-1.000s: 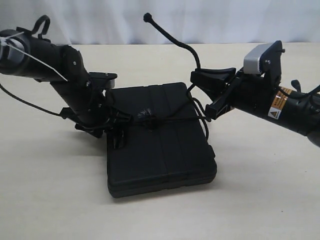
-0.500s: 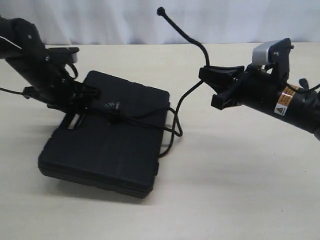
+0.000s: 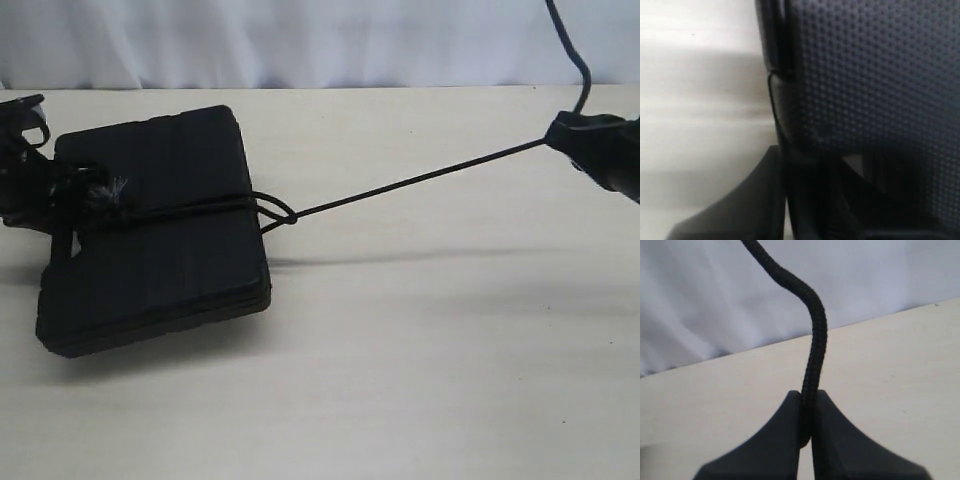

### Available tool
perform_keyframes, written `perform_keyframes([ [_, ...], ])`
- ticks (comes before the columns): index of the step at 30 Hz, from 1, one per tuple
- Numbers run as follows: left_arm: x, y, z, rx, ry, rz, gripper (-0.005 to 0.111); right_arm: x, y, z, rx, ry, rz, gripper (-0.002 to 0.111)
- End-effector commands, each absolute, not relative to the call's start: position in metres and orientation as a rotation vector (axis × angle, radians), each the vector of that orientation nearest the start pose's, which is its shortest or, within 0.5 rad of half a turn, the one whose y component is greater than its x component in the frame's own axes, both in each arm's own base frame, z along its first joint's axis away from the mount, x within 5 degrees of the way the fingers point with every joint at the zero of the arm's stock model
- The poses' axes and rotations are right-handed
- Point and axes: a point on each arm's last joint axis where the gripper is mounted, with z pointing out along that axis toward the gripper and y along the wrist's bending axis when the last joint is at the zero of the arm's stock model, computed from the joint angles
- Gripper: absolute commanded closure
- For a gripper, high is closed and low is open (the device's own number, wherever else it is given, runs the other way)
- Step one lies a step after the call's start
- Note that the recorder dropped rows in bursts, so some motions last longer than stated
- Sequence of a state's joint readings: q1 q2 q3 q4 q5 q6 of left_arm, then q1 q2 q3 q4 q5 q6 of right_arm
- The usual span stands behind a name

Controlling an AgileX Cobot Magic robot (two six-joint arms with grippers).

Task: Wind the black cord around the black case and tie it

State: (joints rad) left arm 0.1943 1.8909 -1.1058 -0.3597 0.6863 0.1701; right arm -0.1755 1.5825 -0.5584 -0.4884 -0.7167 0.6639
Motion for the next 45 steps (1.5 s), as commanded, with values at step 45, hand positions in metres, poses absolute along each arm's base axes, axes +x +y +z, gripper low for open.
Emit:
perform_keyframes([
  [45,0.401,-0.044,0.143,0.133,2.464,-0.245,0.072,0.347,-0.103,0.167,0.413,1.968,0.097,0.104],
])
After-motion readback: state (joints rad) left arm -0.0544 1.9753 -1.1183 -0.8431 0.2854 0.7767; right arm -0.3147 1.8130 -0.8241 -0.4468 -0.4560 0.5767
